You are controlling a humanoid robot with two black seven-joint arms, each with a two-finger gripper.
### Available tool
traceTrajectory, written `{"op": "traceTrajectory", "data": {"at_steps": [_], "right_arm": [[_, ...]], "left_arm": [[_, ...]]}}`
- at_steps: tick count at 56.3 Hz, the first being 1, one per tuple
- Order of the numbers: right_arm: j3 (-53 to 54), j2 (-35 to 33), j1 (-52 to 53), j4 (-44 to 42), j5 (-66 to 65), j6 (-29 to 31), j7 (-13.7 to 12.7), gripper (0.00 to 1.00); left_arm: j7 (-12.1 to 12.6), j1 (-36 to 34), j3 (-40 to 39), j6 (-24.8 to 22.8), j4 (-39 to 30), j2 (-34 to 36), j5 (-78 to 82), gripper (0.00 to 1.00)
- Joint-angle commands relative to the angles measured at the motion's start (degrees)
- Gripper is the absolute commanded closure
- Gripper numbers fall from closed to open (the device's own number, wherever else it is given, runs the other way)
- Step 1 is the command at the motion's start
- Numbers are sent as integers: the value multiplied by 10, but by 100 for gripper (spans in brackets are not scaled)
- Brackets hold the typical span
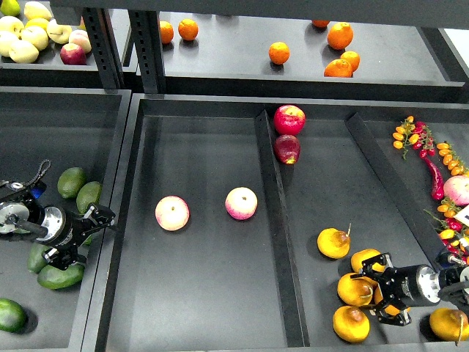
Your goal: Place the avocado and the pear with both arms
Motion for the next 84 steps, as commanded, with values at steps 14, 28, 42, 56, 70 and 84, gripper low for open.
{"op": "traceTrajectory", "data": {"at_steps": [14, 28, 42, 56, 70, 84], "right_arm": [[60, -30, 15, 50, 49, 0, 0, 0], [130, -32, 20, 52, 54, 0, 0, 0], [260, 18, 19, 36, 59, 0, 0, 0], [399, 136, 11, -30, 56, 0, 0, 0], [528, 264, -5, -45, 54, 0, 0, 0], [594, 308, -10, -40, 54, 0, 93, 0]], "left_arm": [[0, 0, -143, 0, 2, 0, -30, 0], [0, 1, -236, 0, 3, 3, -89, 0], [0, 30, -389, 0, 4, -23, -136, 0], [0, 83, -583, 0, 2, -127, -153, 0], [0, 141, -701, 0, -36, -204, -153, 0], [-11, 189, -731, 0, -114, -234, -153, 0]]}}
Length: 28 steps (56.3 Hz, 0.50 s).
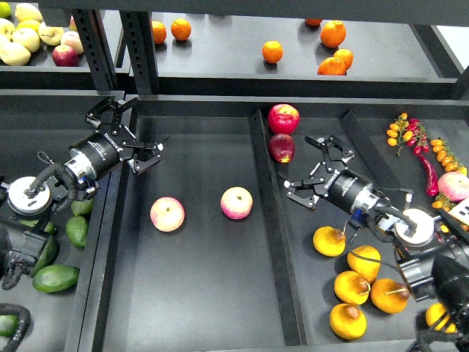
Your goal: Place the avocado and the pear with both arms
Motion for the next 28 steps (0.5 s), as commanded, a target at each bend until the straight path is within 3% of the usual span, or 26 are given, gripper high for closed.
{"op": "traceTrajectory", "data": {"at_steps": [1, 3, 7, 19, 24, 28], "right_arm": [[20, 2, 0, 3, 0, 0, 63, 0], [26, 2, 0, 3, 0, 0, 71, 0], [33, 2, -1, 4, 1, 0, 78, 0], [36, 2, -17, 13, 1, 0, 78, 0], [58, 2, -35, 38, 1, 0, 78, 0], [66, 2, -56, 53, -1, 0, 78, 0]], "left_arm": [[-23, 22, -1, 0, -39, -1, 0, 0], [-47, 30, 0, 0, -52, -1, 0, 0], [-72, 46, 0, 0, -74, -1, 0, 0], [-93, 97, 11, 0, -123, -1, -1, 0], [-138, 109, 11, 0, -128, -1, 0, 0], [-200, 122, 13, 0, -130, -1, 0, 0]]}}
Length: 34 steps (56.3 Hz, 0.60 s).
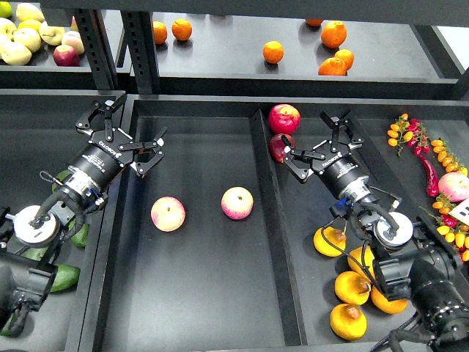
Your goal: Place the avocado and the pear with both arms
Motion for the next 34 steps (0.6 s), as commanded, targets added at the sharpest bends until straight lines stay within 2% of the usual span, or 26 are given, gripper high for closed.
{"op": "traceTrajectory", "data": {"at_steps": [1, 3, 6, 14, 34], "right_arm": [[15, 0, -36, 28, -3, 0, 0, 0], [16, 0, -51, 35, -7, 0, 0, 0], [18, 0, -66, 46, -19, 0, 0, 0], [20, 0, -106, 78, -46, 0, 1, 0], [49, 0, -166, 128, -54, 0, 1, 0]], "left_arm": [[-94, 24, 5, 0, -4, 0, 0, 0], [-113, 36, 15, 0, -7, 0, 0, 0], [-123, 54, 27, 0, -15, 0, 0, 0], [-123, 116, 52, 0, -40, 0, 0, 0], [-123, 175, 56, 0, -74, 0, 1, 0]]}}
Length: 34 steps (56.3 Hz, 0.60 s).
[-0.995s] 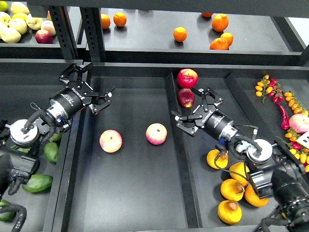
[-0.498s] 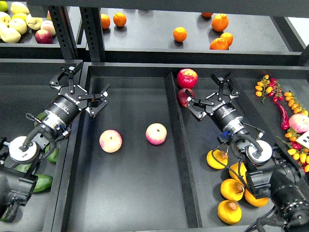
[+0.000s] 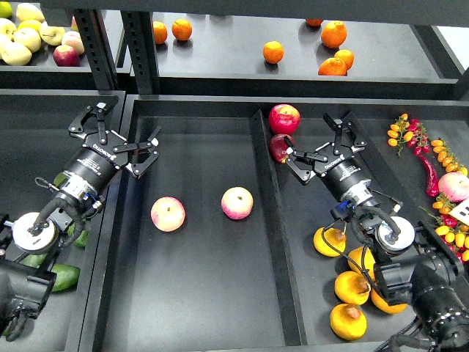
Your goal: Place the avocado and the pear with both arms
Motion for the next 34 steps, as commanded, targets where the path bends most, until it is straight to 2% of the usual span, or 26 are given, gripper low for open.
{"op": "traceTrajectory", "data": {"at_steps": [1, 16, 26, 34], "right_arm": [[13, 0, -19, 18, -10, 0, 0, 0], [17, 0, -50, 56, -33, 0, 0, 0], [17, 0, -83, 75, -47, 0, 0, 0], [22, 0, -98, 80, -47, 0, 1, 0]], "left_arm": [[0, 19, 0, 0, -13, 0, 0, 0], [6, 39, 2, 0, -38, 0, 0, 0], [47, 51, 1, 0, -57, 0, 0, 0], [48, 64, 0, 0, -62, 0, 0, 0]]}}
